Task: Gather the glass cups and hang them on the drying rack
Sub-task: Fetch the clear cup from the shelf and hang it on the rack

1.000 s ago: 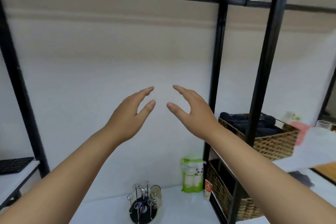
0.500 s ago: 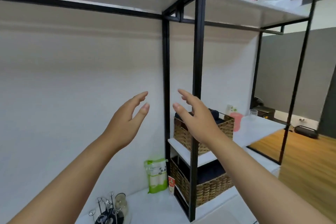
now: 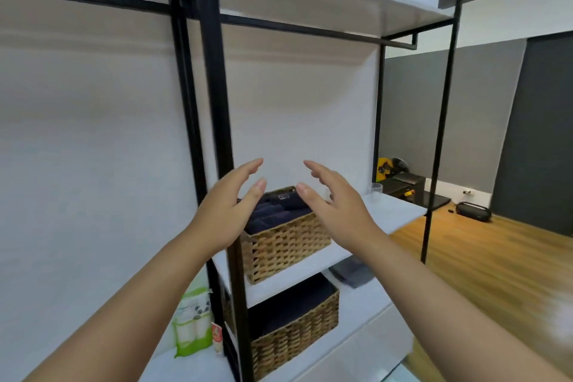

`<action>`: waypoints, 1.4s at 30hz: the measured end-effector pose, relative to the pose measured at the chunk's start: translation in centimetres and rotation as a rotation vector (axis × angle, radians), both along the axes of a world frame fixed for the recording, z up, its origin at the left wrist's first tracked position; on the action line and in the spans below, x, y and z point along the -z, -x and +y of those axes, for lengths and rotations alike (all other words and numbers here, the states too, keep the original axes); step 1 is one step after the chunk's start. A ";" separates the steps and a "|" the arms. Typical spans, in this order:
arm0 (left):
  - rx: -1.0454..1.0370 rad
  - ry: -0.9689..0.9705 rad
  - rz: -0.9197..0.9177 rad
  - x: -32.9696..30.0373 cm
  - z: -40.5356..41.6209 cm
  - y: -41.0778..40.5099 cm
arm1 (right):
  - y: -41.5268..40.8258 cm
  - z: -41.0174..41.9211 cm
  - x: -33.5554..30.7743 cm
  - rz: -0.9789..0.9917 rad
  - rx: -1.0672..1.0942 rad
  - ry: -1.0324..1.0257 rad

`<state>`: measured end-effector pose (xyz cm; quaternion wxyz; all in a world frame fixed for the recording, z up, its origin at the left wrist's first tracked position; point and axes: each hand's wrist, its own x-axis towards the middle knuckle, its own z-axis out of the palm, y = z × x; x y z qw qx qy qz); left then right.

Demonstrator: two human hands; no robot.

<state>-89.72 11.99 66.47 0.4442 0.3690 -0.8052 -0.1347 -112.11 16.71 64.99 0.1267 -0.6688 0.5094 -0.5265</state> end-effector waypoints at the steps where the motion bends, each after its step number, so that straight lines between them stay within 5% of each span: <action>1: -0.002 0.002 -0.002 0.2 -0.7 1.9 | 1.9 -0.4 0.1 0.004 0.005 -0.008; 17: 0.094 -0.071 -0.011 2.6 -14.3 22.8 | 23.9 -8.3 2.5 -0.007 0.161 -0.060; 30: 0.165 -0.114 0.008 6.9 -33.0 40.2 | 39.6 -23.2 4.4 0.074 0.307 -0.140; 42: 0.050 -0.199 -0.066 14.6 -39.3 49.6 | 49.7 -33.7 7.7 0.070 0.216 -0.193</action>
